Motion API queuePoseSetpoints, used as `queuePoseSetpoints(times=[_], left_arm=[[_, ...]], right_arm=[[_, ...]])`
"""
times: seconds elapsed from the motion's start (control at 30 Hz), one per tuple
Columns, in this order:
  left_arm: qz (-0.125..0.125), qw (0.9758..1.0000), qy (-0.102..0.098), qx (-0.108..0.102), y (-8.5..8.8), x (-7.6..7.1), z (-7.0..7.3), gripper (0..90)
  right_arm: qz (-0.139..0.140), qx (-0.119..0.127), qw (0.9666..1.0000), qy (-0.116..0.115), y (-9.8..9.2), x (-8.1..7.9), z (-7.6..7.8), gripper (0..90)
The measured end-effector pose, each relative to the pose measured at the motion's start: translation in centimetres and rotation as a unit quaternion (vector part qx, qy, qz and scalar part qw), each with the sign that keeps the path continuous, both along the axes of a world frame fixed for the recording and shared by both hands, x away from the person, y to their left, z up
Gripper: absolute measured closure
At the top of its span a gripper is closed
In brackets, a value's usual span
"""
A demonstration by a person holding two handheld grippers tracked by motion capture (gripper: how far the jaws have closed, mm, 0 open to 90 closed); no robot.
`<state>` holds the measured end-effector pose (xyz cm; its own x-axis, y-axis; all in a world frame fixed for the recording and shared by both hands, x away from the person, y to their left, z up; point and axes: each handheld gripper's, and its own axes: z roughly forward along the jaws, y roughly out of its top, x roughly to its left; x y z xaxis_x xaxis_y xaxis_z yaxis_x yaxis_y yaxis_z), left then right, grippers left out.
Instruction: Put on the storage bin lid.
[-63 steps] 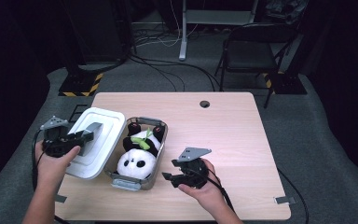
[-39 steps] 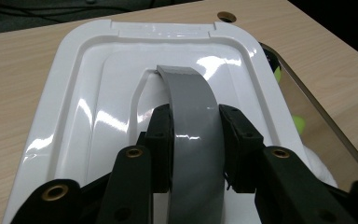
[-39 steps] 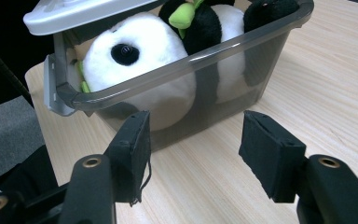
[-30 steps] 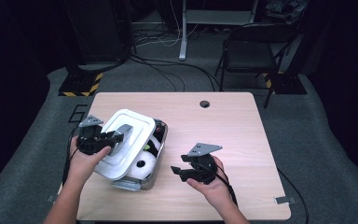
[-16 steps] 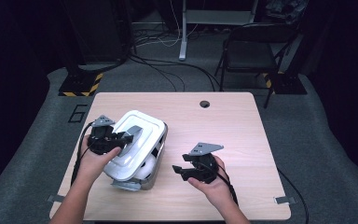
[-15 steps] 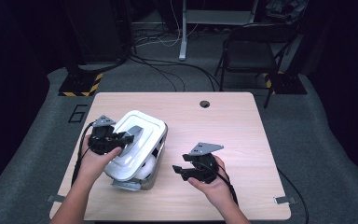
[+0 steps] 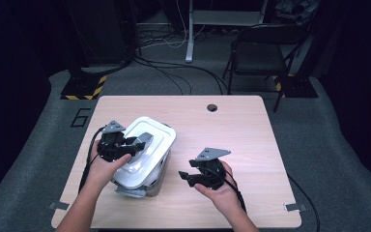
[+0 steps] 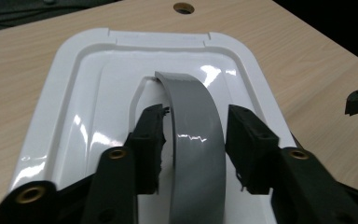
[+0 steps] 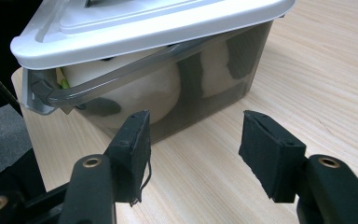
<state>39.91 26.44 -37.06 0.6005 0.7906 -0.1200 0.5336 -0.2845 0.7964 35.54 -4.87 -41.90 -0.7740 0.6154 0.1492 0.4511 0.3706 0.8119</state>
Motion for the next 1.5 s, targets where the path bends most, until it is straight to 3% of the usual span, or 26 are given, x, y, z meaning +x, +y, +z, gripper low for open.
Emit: queuePoseSetpoints(times=[0.13,0.27,0.37,0.57,0.77,0.9,1.03,1.2,1.5], left_arm=[[0.007,0.9997,-0.017,-0.016,1.7,-0.6,0.8,49.0],[0.031,0.9986,-0.034,-0.024,4.2,-1.4,1.4,48.0],[0.053,0.9980,-0.033,-0.014,6.2,-1.6,1.0,47.8],[0.074,0.9968,-0.015,-0.025,8.8,-1.7,-1.1,48.0],[0.069,0.9970,-0.002,-0.036,8.9,-1.8,-2.6,51.7],[0.066,0.9971,-0.006,-0.038,8.8,-2.0,-3.0,53.3],[0.059,0.9972,0.002,-0.046,8.8,-2.1,-3.1,54.0],[0.053,0.9977,0.002,-0.042,8.5,-2.4,-3.2,55.1],[0.045,0.9984,0.000,-0.035,7.9,-3.0,-3.3,55.9]], right_arm=[[0.000,0.000,1.0000,0.004,0.3,0.1,0.0,42.3],[0.005,0.001,1.0000,0.004,0.9,0.3,0.1,42.3],[0.010,0.004,0.9999,0.002,1.4,0.6,0.3,42.3],[0.017,0.005,0.9999,-0.002,2.6,1.2,0.8,41.9],[0.020,0.014,0.9997,0.005,3.7,2.0,1.0,41.6],[0.026,0.010,0.9996,0.006,4.2,2.4,0.8,41.4],[0.028,0.013,0.9995,0.011,4.6,2.5,0.7,40.9],[0.035,0.027,0.9988,0.018,4.8,2.7,0.8,40.4],[0.042,0.027,0.9983,0.030,5.5,2.9,0.6,37.2]])
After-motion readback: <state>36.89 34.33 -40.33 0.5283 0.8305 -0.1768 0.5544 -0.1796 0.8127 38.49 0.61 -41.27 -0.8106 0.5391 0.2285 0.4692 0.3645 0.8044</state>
